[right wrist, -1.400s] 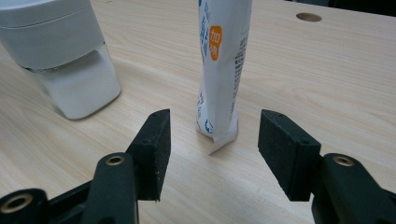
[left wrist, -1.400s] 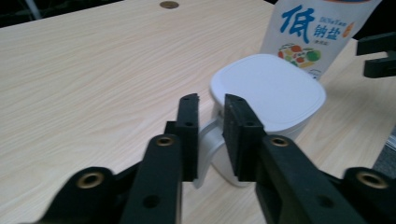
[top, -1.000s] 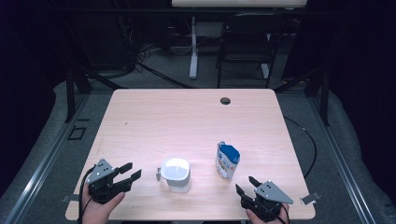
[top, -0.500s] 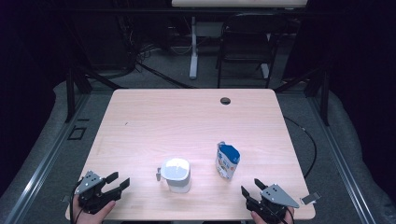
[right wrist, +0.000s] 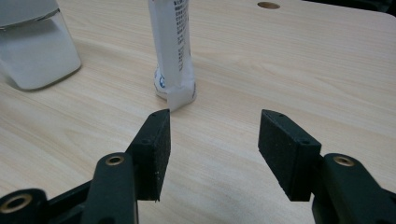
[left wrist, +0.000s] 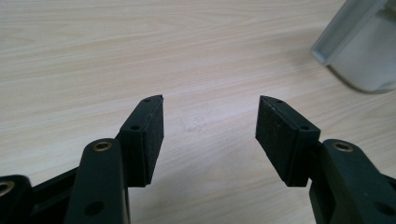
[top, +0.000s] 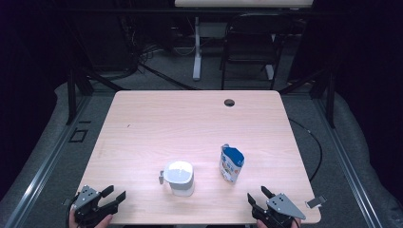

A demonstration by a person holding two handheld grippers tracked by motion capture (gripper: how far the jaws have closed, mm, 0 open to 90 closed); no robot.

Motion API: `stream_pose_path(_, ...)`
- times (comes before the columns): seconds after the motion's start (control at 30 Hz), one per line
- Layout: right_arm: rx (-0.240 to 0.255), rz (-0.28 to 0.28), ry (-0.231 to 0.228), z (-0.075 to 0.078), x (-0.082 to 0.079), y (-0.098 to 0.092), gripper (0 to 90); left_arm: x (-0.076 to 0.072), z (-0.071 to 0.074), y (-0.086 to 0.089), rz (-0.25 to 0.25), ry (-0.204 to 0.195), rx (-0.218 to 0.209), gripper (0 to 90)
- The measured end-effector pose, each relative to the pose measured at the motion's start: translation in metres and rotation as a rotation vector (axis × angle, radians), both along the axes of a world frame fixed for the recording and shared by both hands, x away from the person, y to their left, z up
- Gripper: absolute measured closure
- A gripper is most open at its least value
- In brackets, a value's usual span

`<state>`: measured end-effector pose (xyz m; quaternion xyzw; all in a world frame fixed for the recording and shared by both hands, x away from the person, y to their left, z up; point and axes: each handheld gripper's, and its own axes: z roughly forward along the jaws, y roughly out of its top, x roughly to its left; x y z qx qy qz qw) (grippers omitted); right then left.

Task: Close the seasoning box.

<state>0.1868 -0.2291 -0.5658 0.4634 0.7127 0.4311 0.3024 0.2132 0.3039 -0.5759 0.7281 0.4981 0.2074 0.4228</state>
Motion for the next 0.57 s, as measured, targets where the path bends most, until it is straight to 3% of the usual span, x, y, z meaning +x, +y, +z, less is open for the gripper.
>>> stream_pose_path(0.1,0.018,-0.016,-0.003,-0.002,-0.001,-0.002,44.0,-0.006,0.0,0.004,0.023,-0.021,-0.004,42.6)
stream_pose_path(0.3,0.031,-0.017,0.0,-0.004,-0.002,-0.002,43.8,-0.008,-0.004,0.011,0.039,0.001,-0.009,42.2)
stream_pose_path(0.57,0.036,-0.02,0.007,-0.006,-0.001,-0.003,43.3,-0.007,-0.003,0.013,0.04,0.001,-0.018,40.9)
